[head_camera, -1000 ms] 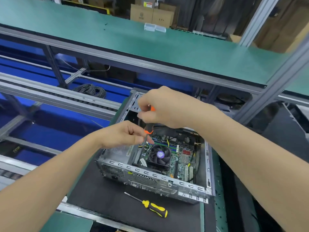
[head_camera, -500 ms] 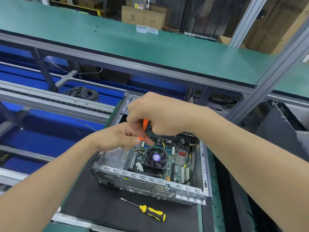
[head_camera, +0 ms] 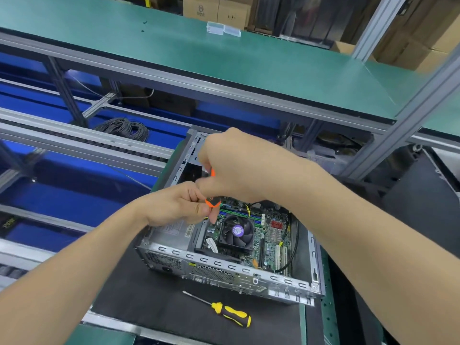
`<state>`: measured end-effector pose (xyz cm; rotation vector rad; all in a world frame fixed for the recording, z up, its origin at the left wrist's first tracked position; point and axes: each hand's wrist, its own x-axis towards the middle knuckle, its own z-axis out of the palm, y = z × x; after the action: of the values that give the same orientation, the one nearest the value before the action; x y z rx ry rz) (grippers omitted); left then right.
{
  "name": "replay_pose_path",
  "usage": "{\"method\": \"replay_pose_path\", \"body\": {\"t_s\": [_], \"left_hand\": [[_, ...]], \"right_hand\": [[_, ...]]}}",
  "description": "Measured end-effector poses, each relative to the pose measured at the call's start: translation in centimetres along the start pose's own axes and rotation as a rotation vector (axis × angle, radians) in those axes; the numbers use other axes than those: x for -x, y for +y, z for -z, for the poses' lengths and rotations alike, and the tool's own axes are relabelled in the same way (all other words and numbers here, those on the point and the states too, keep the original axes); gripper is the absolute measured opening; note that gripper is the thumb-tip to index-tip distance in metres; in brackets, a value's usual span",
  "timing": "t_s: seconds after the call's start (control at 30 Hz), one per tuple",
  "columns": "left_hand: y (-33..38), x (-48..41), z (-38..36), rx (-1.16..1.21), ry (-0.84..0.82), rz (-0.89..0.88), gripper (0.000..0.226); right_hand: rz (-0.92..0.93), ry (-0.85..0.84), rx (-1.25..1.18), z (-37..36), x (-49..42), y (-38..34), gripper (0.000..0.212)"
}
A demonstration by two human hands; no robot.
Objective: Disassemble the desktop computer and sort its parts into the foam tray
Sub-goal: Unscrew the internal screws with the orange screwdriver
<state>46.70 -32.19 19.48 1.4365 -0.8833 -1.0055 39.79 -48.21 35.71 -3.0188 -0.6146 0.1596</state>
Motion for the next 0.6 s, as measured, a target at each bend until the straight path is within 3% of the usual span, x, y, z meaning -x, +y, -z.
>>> {"method": "replay_pose_path", "body": {"t_s": [0.2, 0.4, 0.5, 0.6], "left_hand": [[0.6, -0.6, -0.2, 0.015, -0.05, -0.045, 0.018], [0.6, -0.7, -0.6, 0.018, -0.084, -0.011, 0.035], [0.3, -0.7, -0.6, 0.065, -0.064, -0.005, 0.048], [0.9, -0.6, -0.3, -0.036, -0.064, 0.034, 0.053]], "right_hand": [[0.213, -0.121, 0.011, 1.3, 0.6, 1.1, 0.024], [0.271, -0.137, 0.029, 1.3, 1.0, 1.0, 0.025], [0.133, -0.153, 0.052, 1.3, 0.9, 0.7, 0.024], [-0.054, -0.316, -0.017, 2.0, 0.1, 0.2, 0.022]]}}
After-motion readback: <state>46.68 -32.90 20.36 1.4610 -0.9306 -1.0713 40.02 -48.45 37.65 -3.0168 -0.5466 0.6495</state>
